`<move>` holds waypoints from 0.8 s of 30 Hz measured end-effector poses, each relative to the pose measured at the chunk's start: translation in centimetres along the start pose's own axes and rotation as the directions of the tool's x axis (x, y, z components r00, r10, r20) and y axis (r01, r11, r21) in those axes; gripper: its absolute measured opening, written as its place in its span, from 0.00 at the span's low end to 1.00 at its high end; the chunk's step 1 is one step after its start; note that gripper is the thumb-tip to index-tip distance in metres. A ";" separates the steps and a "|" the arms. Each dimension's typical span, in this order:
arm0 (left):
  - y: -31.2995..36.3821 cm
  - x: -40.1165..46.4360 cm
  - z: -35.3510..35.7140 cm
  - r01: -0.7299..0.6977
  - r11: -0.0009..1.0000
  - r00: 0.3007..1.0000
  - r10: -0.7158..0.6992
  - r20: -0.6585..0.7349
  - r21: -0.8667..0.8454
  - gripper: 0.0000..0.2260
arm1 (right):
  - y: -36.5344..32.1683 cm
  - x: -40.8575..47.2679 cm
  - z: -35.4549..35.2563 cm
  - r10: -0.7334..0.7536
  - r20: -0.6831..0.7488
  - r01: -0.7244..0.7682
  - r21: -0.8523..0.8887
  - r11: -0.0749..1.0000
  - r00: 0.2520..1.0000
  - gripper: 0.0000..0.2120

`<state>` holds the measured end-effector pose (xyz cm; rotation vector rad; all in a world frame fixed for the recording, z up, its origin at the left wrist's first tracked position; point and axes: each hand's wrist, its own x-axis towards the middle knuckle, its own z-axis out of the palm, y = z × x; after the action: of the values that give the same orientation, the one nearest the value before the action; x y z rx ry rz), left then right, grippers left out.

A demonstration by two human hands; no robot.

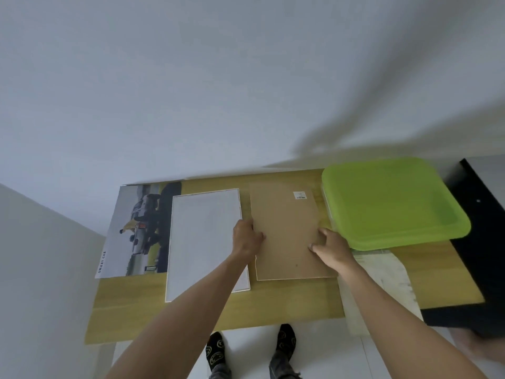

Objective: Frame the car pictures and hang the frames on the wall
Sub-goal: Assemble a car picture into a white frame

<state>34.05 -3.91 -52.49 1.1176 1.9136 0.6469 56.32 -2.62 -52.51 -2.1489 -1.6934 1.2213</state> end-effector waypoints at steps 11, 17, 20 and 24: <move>0.2 0.9 4.1 0.017 0.974 0.998 -0.031 0.060 0.225 0.06 | 2.7 3.3 -0.7 -0.081 0.019 0.083 -0.184 0.979 0.997 0.32; -0.8 0.4 6.3 -0.061 0.894 0.996 0.029 0.078 0.443 0.09 | 3.2 3.2 0.5 -0.140 -0.001 0.128 -0.391 0.911 0.990 0.30; -1.0 0.2 6.6 -0.091 0.855 0.995 0.059 0.079 0.511 0.10 | 3.4 3.2 0.9 -0.146 -0.011 0.127 -0.431 0.893 0.989 0.28; -1.0 0.1 6.6 -0.111 0.835 0.993 0.067 0.101 0.540 0.12 | 3.2 3.4 1.5 -0.156 -0.031 0.123 -0.474 0.872 0.987 0.21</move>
<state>39.08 -4.09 -56.88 1.5657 2.0436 0.0845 57.88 -1.36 -56.99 -2.2222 -2.2560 0.7380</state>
